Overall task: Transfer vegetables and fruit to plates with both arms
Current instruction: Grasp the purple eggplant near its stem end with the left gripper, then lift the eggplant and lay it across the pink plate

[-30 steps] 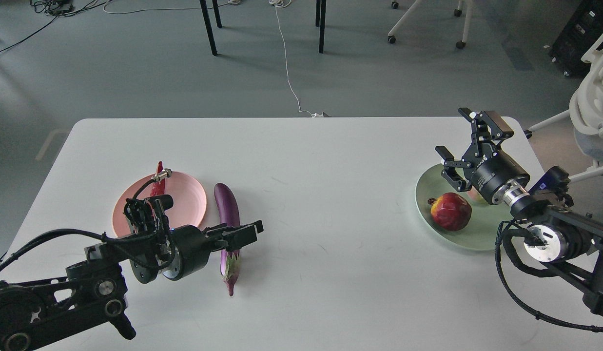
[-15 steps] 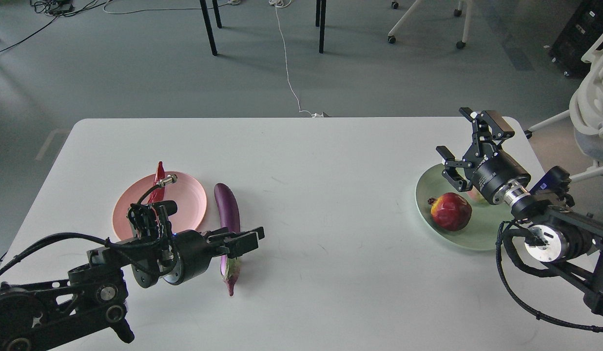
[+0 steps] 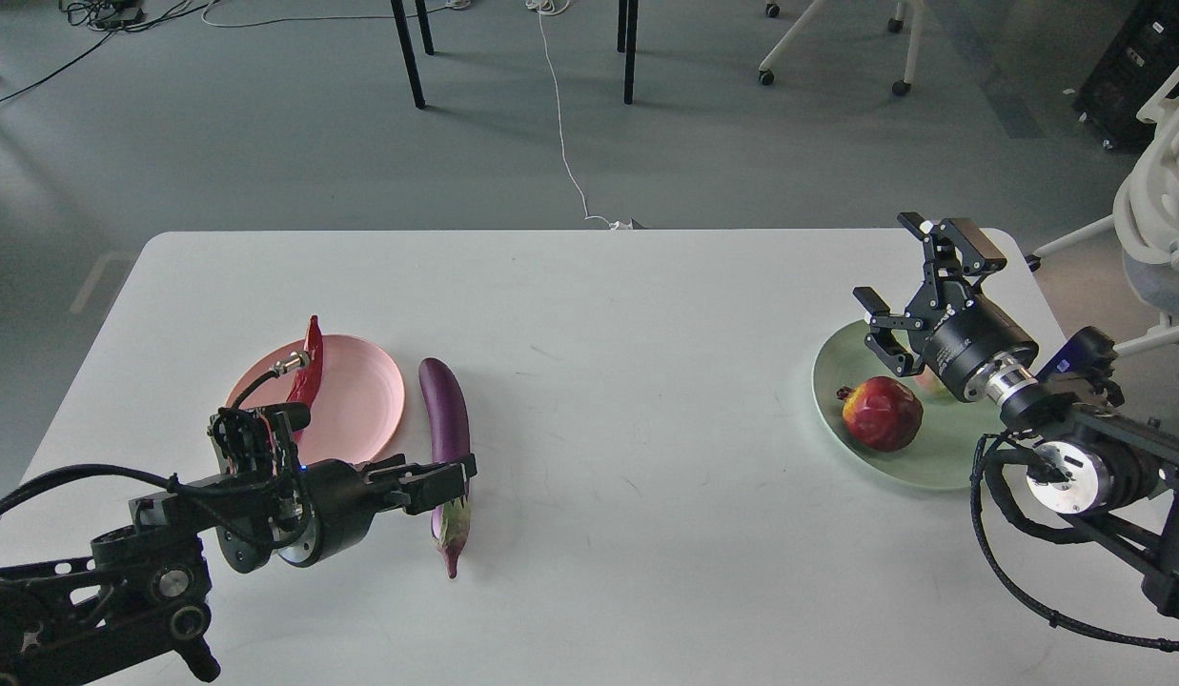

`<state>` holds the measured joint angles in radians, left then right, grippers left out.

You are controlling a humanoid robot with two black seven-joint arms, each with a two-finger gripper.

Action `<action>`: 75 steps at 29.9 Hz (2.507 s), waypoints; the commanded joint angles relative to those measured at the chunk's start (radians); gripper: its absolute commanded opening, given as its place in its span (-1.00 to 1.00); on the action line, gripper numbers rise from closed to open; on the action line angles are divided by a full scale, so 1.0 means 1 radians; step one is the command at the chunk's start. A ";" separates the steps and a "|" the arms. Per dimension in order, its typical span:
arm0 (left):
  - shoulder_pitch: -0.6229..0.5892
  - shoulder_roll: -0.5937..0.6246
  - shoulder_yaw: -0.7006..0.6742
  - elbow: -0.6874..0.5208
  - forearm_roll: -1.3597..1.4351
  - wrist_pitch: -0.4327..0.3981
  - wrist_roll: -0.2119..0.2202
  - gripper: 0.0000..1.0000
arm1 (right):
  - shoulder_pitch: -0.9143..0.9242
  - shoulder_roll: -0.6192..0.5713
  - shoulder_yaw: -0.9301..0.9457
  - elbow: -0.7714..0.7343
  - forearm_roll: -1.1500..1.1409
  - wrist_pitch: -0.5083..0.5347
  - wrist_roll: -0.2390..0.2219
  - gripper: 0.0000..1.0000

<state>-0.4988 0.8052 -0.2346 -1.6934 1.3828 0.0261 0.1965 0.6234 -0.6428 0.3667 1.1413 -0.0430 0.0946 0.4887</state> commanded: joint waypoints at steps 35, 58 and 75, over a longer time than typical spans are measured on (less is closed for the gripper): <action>-0.010 -0.086 0.015 0.126 0.007 -0.080 0.011 -0.26 | -0.001 -0.003 0.000 0.000 0.000 0.001 0.000 0.95; -0.253 -0.046 0.006 0.026 0.005 -0.225 -0.026 -0.80 | -0.001 0.002 0.000 -0.002 0.000 -0.001 0.000 0.94; -0.231 0.189 0.037 0.161 0.403 -0.385 -0.325 -0.76 | -0.004 0.003 0.000 0.000 0.000 -0.001 0.000 0.94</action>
<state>-0.7366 0.9883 -0.1984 -1.5753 1.7822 -0.3585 -0.1230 0.6226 -0.6398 0.3666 1.1414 -0.0430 0.0935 0.4887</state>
